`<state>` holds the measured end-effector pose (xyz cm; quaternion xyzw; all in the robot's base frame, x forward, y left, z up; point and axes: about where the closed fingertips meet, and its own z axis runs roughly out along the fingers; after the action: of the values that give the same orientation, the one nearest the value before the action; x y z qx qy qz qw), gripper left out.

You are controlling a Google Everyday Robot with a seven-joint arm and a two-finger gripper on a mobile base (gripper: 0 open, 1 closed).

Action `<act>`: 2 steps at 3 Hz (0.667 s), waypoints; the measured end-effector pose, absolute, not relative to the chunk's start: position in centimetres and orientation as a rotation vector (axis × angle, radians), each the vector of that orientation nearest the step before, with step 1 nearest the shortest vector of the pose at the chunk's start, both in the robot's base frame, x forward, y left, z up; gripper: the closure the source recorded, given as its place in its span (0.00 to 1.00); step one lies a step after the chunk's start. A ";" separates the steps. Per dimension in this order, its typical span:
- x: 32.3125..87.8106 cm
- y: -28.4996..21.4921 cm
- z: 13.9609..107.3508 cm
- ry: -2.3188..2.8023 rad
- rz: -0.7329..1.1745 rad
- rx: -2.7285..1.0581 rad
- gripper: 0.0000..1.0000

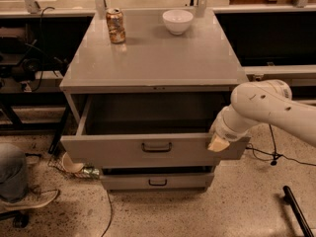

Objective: Open top drawer

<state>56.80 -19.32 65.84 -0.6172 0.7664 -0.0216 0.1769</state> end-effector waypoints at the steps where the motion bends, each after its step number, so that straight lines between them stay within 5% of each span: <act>1: 56.3 -19.4 65.5 2.175 -0.059 -1.758 1.00; 2: 53.9 -19.8 64.5 2.207 -0.044 -1.758 1.00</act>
Offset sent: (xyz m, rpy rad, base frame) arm -0.1644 -0.0252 -0.0670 -0.0372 0.1905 -0.0821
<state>53.89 -19.78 64.51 -0.6149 0.7722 -0.0153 0.1591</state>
